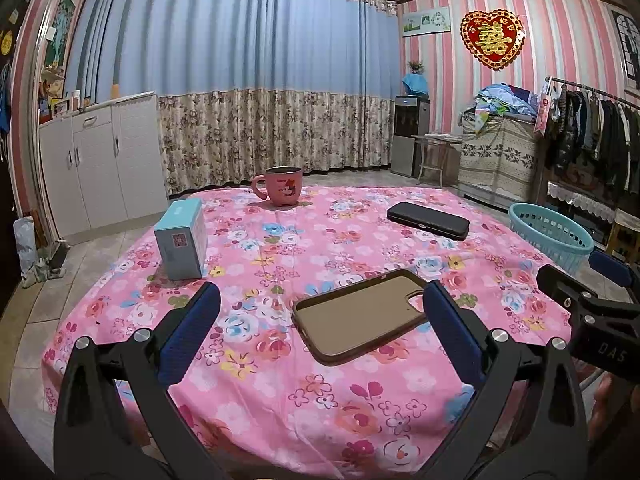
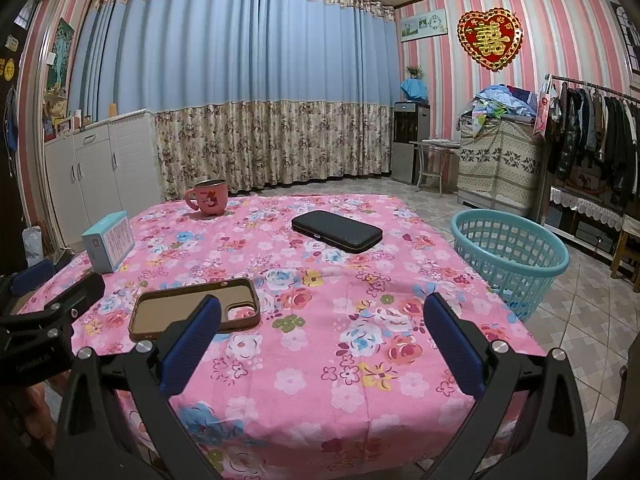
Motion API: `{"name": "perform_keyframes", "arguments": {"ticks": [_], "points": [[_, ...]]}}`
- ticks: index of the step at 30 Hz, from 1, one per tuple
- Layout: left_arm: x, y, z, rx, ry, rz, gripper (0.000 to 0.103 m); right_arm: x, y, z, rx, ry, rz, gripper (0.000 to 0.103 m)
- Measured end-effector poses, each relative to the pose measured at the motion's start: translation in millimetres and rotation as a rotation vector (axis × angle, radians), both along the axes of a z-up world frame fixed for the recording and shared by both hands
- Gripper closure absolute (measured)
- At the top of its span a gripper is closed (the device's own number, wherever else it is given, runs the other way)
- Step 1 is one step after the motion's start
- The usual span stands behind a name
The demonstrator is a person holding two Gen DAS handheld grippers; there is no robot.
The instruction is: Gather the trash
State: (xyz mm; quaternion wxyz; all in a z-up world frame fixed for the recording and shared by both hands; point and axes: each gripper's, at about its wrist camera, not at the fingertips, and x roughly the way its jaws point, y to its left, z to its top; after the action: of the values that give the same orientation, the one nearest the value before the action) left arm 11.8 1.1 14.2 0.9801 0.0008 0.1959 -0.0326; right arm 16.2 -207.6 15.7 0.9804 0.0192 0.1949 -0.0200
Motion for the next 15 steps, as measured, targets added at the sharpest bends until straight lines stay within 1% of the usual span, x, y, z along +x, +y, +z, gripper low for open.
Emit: {"name": "perform_keyframes", "arguments": {"ticks": [15], "points": [[1.3,2.7,1.6,-0.008,-0.003,0.003,0.005,-0.4,-0.1,0.0,0.001,-0.001,-0.002,0.004]]}}
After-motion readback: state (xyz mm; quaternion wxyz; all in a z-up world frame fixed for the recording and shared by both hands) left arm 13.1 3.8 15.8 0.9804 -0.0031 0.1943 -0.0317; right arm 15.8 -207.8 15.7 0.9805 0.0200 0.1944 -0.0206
